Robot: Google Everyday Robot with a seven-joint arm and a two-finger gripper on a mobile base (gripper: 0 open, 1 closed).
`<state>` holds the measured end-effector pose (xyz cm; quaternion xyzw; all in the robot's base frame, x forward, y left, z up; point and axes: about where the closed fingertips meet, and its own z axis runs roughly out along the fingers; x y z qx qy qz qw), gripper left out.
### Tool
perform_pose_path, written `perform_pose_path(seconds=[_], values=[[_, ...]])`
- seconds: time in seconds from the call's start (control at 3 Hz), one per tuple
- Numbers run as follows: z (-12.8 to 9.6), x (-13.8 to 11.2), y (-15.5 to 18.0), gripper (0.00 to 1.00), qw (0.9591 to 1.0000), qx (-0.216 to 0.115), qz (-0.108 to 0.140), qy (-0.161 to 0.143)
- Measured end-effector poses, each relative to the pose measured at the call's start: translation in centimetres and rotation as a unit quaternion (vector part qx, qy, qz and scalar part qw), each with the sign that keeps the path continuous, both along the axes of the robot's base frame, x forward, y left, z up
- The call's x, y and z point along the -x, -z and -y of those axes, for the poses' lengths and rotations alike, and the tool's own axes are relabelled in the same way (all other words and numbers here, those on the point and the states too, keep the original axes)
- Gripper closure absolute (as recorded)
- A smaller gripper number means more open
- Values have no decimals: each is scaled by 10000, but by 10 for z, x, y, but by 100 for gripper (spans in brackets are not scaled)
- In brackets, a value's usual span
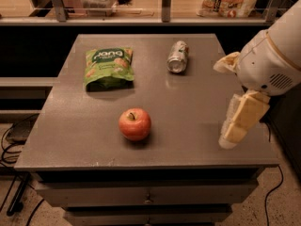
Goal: Pick apple
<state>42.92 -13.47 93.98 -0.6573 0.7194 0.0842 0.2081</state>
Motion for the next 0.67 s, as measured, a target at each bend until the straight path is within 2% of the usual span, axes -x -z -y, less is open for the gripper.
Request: perform_pose_path(seconds=[0.33,0.67], values=[[-22,-2,6,0,9992,-407,52,6],[-25,-4,4,0,9989,-465,100,20]])
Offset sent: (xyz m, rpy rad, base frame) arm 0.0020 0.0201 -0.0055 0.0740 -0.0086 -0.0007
